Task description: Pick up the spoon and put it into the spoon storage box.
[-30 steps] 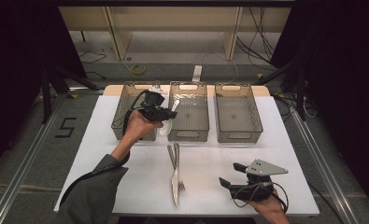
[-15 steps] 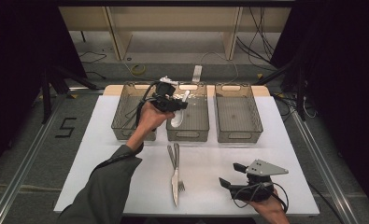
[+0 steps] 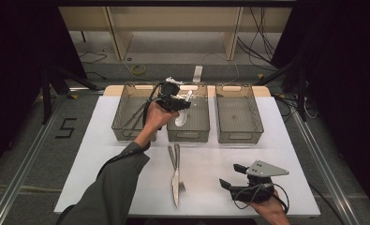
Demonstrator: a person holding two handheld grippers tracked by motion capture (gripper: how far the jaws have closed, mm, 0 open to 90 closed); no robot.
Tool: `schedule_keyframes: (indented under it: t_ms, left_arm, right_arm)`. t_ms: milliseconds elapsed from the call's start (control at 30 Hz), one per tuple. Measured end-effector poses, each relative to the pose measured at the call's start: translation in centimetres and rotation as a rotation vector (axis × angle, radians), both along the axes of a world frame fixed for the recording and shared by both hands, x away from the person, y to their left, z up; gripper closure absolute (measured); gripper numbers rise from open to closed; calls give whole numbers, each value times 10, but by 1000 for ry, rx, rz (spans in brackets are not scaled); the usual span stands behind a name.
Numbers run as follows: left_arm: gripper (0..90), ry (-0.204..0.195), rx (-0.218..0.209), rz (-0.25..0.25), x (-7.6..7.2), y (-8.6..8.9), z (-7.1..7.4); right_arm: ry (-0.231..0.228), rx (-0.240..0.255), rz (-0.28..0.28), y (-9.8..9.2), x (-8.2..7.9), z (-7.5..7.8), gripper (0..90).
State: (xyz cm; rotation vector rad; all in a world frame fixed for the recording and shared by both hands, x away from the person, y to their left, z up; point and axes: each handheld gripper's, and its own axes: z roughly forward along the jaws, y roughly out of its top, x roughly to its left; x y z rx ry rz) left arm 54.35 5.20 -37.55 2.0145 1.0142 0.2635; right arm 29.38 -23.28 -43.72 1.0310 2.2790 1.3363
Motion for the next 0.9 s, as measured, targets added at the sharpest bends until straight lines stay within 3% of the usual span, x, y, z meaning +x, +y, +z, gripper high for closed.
schedule_keyframes:
  t_ms: [200, 600, 633, 667, 733, 900]
  left_arm:
    - [744, 5, -2, 8, 5, -2, -2]
    - [733, 25, -9, 54, 12, -8, -20]
    - [704, 25, -29, 64, 13, -7, -21]
    - [602, 33, -43, 72, 14, -6, -21]
    - [483, 46, -43, 75, 15, -6, -20]
    - [380, 56, -12, 63, 11, -3, -14]
  right_arm:
    - [0, 0, 3, 0, 0, 0, 259]
    - [2, -2, 7, 0, 0, -1, 259]
    - [2, -1, 7, 0, 0, -1, 259]
    - [3, 0, 7, 0, 0, -1, 259]
    - [3, -1, 8, 0, 0, -1, 259]
    - [5, 0, 6, 0, 0, -1, 259]
